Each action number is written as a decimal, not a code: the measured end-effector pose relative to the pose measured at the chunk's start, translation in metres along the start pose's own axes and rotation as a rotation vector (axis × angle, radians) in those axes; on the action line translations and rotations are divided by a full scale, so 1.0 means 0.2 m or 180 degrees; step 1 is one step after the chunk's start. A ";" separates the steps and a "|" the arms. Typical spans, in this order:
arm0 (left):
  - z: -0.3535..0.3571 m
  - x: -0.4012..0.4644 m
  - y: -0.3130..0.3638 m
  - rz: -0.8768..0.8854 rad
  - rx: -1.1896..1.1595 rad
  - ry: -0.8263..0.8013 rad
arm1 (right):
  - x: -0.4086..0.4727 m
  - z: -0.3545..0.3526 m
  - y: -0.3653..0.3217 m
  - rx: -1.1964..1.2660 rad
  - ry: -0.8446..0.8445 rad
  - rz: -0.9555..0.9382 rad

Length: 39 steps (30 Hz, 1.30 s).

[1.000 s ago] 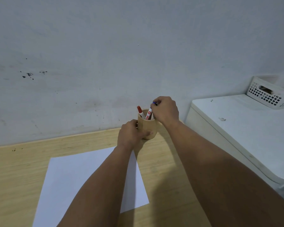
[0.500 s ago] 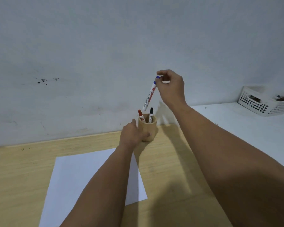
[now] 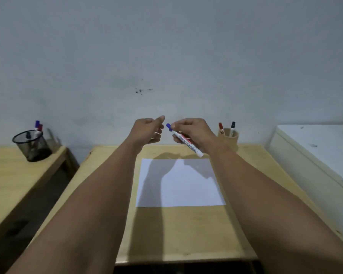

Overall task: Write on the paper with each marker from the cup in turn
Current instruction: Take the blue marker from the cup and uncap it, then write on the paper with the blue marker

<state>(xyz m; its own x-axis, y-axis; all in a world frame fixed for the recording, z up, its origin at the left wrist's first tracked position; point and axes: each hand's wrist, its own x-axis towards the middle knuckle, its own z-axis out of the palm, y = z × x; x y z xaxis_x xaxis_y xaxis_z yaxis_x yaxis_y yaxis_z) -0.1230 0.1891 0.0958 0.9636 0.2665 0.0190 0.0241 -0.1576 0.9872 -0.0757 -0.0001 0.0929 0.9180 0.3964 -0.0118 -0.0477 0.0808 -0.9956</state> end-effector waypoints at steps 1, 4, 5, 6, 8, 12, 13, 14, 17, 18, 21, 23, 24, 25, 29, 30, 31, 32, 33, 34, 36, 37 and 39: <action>-0.05 -0.02 -0.02 0.0022 0.0232 0.0047 | 0.00 0.05 0.02 0.0033 -0.0141 0.0071; -0.17 -0.07 -0.07 0.0103 0.0672 0.0008 | 0.00 0.17 0.04 0.0008 -0.0498 0.0196; -0.20 -0.08 -0.09 0.0133 0.0760 -0.0030 | 0.00 0.20 0.05 -0.0020 -0.0572 0.0210; -0.22 -0.10 -0.09 0.0157 0.0814 -0.0060 | 0.00 0.22 0.05 -0.0024 -0.0619 0.0226; -0.25 -0.12 -0.11 0.0196 0.0878 -0.0146 | 0.02 0.26 0.06 -0.0031 -0.0650 0.0241; -0.28 -0.13 -0.14 0.0198 0.0914 -0.0353 | 0.04 0.29 0.09 -0.0063 -0.0698 0.0374; -0.28 -0.12 -0.15 0.0191 0.0924 -0.0341 | 0.04 0.29 0.10 -0.0204 -0.0730 0.0412; -0.28 -0.12 -0.15 0.0199 0.0932 -0.0302 | 0.04 0.30 0.10 -0.0404 -0.0775 0.0435; -0.27 -0.08 -0.16 0.0189 0.0881 -0.0267 | 0.06 0.31 0.10 -0.0892 -0.0740 0.0424; -0.27 -0.07 -0.16 0.0139 0.0829 -0.0319 | 0.07 0.32 0.10 -0.0934 -0.0703 0.0420; -0.28 -0.03 -0.17 -0.0072 0.0635 -0.0536 | 0.09 0.31 0.10 -0.1035 -0.0679 0.0420; -0.28 -0.01 -0.18 -0.0174 0.0688 -0.0743 | 0.11 0.30 0.13 -0.1054 -0.0710 0.0439; -0.28 0.00 -0.18 -0.0221 0.0743 -0.0865 | 0.12 0.30 0.14 -0.1007 -0.0723 0.0442; -0.28 0.02 -0.18 -0.0232 0.0730 -0.0922 | 0.12 0.29 0.16 -0.0971 -0.0731 0.0439; -0.60 0.08 -0.17 -0.0501 -0.0585 0.0086 | 0.05 0.04 0.31 -0.1699 -0.0486 0.0440; -0.73 0.08 -0.17 -0.0418 -0.0409 0.0284 | 0.03 -0.05 0.34 -0.1794 -0.0273 0.0488; -0.82 0.07 -0.16 -0.0338 -0.0036 0.0390 | 0.02 -0.12 0.36 -0.1733 -0.0044 0.0544; -0.87 0.07 -0.16 -0.0303 0.0423 0.0389 | 0.02 -0.16 0.38 -0.1586 0.0175 0.0603; -0.87 0.09 -0.17 -0.0279 0.0871 0.0329 | 0.03 -0.17 0.38 -0.1459 0.0284 0.0635; -0.82 0.11 -0.20 -0.0210 0.1334 0.0220 | 0.05 -0.15 0.37 -0.1396 0.0286 0.0643; -0.68 0.15 -0.28 -0.0079 0.2460 -0.0054 | 0.08 -0.05 0.33 -0.1270 0.0184 0.0644; -0.62 0.16 -0.34 -0.0077 0.2956 -0.0169 | 0.09 -0.01 0.32 -0.1087 0.0159 0.0667; -0.55 0.17 -0.44 -0.0244 0.3599 -0.0343 | 0.12 0.03 0.32 -0.0611 0.0164 0.0723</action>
<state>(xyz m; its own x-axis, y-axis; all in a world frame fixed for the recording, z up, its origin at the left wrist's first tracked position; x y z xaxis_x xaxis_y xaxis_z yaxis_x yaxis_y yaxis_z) -0.1218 0.3168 0.0276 0.9658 0.2378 -0.1028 0.2574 -0.9262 0.2756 -0.0597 0.0192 0.0291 0.9114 0.3372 -0.2360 -0.1833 -0.1809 -0.9663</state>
